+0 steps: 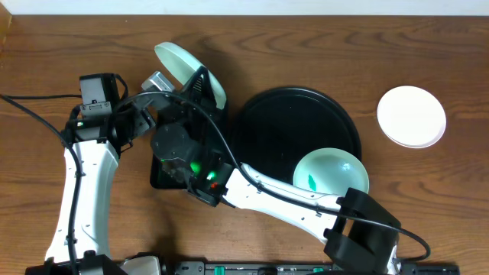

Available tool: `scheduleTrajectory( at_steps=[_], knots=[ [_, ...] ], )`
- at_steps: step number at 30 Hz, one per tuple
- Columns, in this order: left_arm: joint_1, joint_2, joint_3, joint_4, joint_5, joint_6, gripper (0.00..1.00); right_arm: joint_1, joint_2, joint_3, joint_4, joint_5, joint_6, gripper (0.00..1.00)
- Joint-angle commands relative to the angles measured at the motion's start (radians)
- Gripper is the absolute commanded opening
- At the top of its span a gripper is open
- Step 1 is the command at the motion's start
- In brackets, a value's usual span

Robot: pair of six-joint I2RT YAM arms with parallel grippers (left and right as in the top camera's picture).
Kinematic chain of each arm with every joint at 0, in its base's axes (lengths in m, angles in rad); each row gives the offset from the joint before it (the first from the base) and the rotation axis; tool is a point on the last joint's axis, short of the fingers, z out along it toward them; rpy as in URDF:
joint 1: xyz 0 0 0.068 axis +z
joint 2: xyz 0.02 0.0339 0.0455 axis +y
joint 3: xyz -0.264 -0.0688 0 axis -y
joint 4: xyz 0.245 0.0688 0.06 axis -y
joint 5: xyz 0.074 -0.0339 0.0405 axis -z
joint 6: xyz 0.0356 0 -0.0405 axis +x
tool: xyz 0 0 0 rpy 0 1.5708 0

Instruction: Clean dirty plates on tray and stack at the side

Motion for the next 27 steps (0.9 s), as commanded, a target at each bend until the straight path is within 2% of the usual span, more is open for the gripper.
scheduleTrajectory(
  at_steps=[1,15,27],
  knots=[
    [0.002,-0.002,0.016,0.000,-0.012,-0.005,0.80,0.010,-0.008,0.018,-0.069,0.029,0.121,0.01],
    [0.002,-0.002,0.015,0.000,-0.012,-0.005,0.80,0.010,-0.008,0.018,-0.499,0.024,0.525,0.01],
    [0.002,-0.002,0.015,0.000,-0.012,-0.005,0.80,0.010,-0.008,0.017,-0.763,-0.040,0.762,0.01]
  ],
)
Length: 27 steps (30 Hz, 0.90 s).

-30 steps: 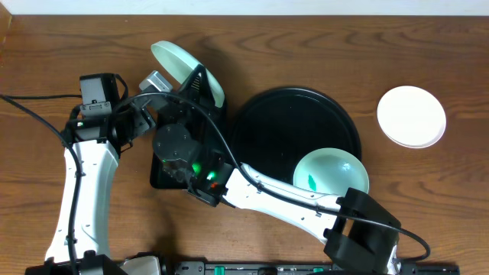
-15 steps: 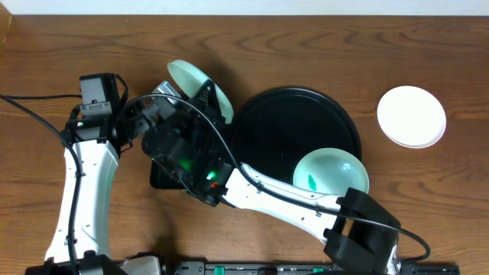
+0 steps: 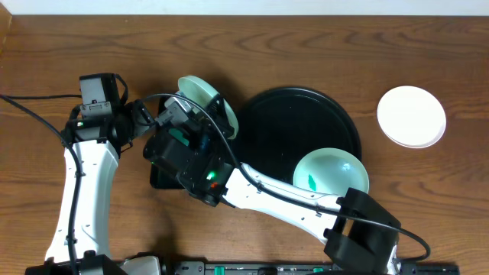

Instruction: Clean dirty plates on tray and stack at the side

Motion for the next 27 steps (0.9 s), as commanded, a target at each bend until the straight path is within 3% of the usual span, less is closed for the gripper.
scheduleTrajectory(
  at_steps=[1,27],
  knots=[
    [0.002,-0.002,0.015,0.000,-0.011,-0.005,0.80,0.010,-0.008,0.014,-0.042,-0.021,0.111,0.01],
    [0.002,-0.002,0.015,0.000,-0.011,-0.005,0.80,-0.005,-0.008,0.014,-0.233,-0.049,0.154,0.01]
  ],
)
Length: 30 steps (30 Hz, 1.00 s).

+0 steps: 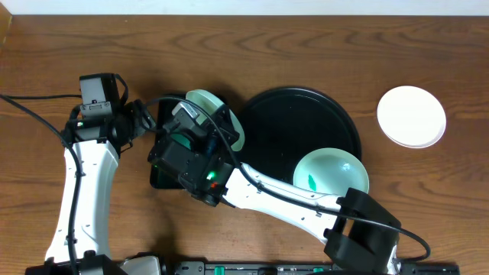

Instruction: Clean dirty plates on tray and stack at the side

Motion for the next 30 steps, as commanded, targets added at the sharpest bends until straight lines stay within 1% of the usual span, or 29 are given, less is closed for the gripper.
scheduleTrajectory(
  at_steps=[1,5,10,14,19,22,24,30],
  knots=[
    [0.002,-0.002,0.015,0.000,-0.011,-0.005,0.80,-0.004,-0.008,0.014,-0.024,0.021,0.031,0.01],
    [0.002,-0.002,0.015,0.000,-0.011,-0.005,0.80,-0.005,-0.008,0.014,-0.028,0.021,0.031,0.01],
    [0.002,-0.002,0.015,0.000,-0.011,-0.005,0.80,-0.011,-0.008,0.014,0.037,0.021,0.033,0.01],
    [0.002,-0.002,0.015,0.000,-0.011,-0.005,0.80,-0.025,-0.008,0.014,0.078,0.021,0.093,0.01],
    [0.002,-0.002,0.015,0.000,-0.011,-0.005,0.80,-0.050,-0.013,0.014,0.086,0.010,0.134,0.01],
    [0.002,-0.002,0.015,0.000,-0.011,-0.005,0.80,-0.068,-0.036,0.014,0.079,-0.106,0.159,0.01],
    [0.002,-0.002,0.015,0.000,-0.011,-0.005,0.80,-0.084,-0.064,0.014,0.066,-0.208,0.208,0.01],
    [0.002,-0.002,0.015,0.000,-0.011,-0.005,0.80,-0.184,-0.182,0.014,-0.019,-0.500,0.479,0.01]
  ],
)
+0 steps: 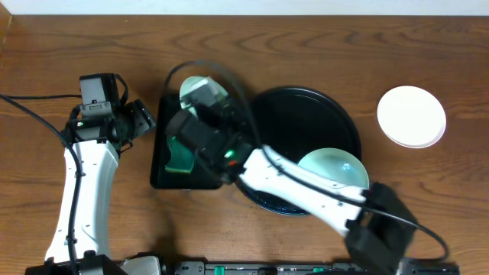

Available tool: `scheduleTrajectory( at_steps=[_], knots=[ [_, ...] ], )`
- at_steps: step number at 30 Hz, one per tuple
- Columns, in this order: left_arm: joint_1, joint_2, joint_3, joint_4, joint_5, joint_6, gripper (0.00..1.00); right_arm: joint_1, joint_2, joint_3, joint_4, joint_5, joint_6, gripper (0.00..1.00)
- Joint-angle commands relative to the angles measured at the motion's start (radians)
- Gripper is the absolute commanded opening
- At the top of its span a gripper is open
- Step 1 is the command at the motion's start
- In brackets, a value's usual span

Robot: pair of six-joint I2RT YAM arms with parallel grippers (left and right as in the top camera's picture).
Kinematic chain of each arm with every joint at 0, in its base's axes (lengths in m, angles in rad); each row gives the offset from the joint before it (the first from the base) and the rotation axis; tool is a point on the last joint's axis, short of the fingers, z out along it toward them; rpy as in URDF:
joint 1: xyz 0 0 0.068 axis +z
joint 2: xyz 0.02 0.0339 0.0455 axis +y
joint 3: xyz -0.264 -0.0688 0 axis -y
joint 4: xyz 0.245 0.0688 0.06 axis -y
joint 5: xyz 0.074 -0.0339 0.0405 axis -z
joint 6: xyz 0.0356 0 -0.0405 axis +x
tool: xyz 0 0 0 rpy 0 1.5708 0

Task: Clean dirty plates on tray and stack at the side
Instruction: 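Carry the pale green plate right and set it on the pink plate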

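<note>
A pale green plate (pixel 197 88) lies over the far end of the black bin (pixel 160 171), its near half hidden by my right arm. My right gripper (pixel 182 155) reaches into the bin and looks shut on a green sponge (pixel 183 159). Just left of the bin is my left gripper (pixel 144 118); its fingertips blend into the dark bin wall, so its hold on the plate is unclear. A second pale green plate (pixel 339 165) with green scraps rests on the round black tray (pixel 306 107). A clean white plate (pixel 411 115) sits alone at the far right.
The right arm's forearm (pixel 298 179) crosses the near side of the round tray and part of the dirty plate. The left arm (pixel 76 191) runs along the table's left side. Bare wood shows between the tray and the white plate.
The right gripper with the green sponge has moved from the plate's face down into the bin, and its forearm has swung right. The plate has shifted slightly up and left. The left arm stayed put.
First the left gripper held the green plate tilted over the bin's far left corner, with the right wrist over the bin. Then the plate stood further right with the sponge against it, twice. Now the sponge is lower in the bin and the plate's top half shows.
</note>
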Motion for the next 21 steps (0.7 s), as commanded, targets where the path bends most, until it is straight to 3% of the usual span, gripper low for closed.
scheduleTrajectory(
  at_steps=[1,8,21],
  knots=[
    [0.002,-0.002,0.015,0.000,-0.012,-0.005,0.80,-0.079,-0.127,0.014,-0.040,-0.231,0.232,0.01],
    [0.002,-0.002,0.015,0.000,-0.012,-0.005,0.80,-0.245,-0.252,0.014,-0.173,-0.521,0.319,0.01],
    [0.002,-0.002,0.015,0.000,-0.012,-0.005,0.80,-0.666,-0.317,0.014,-0.453,-0.733,0.390,0.01]
  ],
)
